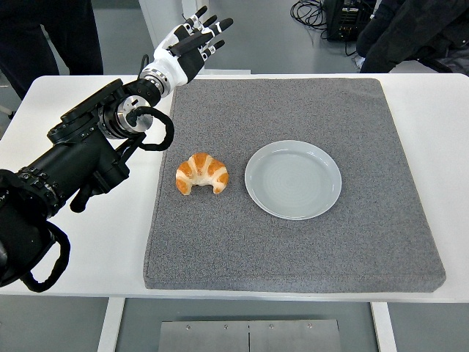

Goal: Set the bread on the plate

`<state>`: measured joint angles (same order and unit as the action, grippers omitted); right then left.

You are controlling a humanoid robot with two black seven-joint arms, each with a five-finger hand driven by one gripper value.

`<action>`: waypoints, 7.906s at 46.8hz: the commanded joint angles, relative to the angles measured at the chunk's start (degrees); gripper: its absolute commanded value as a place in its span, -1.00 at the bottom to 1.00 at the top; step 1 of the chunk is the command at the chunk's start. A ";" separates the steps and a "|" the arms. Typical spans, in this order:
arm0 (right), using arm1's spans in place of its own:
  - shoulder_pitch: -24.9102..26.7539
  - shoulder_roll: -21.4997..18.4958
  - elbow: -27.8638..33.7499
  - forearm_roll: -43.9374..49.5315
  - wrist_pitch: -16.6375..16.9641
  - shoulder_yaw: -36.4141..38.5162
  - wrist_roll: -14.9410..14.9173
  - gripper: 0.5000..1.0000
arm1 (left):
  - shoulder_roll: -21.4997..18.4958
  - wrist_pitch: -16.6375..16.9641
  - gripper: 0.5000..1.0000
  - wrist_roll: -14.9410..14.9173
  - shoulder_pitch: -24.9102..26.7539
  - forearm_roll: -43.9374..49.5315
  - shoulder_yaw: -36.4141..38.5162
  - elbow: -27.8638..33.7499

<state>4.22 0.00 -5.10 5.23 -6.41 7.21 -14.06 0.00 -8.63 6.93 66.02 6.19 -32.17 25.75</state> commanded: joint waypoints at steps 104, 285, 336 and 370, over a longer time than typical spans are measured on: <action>0.00 0.00 0.00 0.04 -0.01 0.00 0.00 1.00 | -32.70 3.62 0.99 -10.18 0.16 -38.79 14.24 54.22; 0.00 0.00 0.00 0.04 -0.01 0.00 0.00 1.00 | -27.78 4.07 -1.00 -4.55 9.64 -80.46 21.97 42.19; 0.00 0.00 0.00 0.04 -0.01 0.00 0.00 1.00 | -8.10 -2.27 -1.00 -2.09 25.12 -77.91 26.10 30.50; 0.00 0.00 0.00 0.04 -0.01 0.00 0.00 1.00 | 0.00 -1.39 -1.00 -1.13 21.78 -78.26 34.98 22.41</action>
<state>4.22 0.00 -5.10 5.28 -6.41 7.21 -14.06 0.00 -10.21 5.80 88.67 -72.11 2.03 48.29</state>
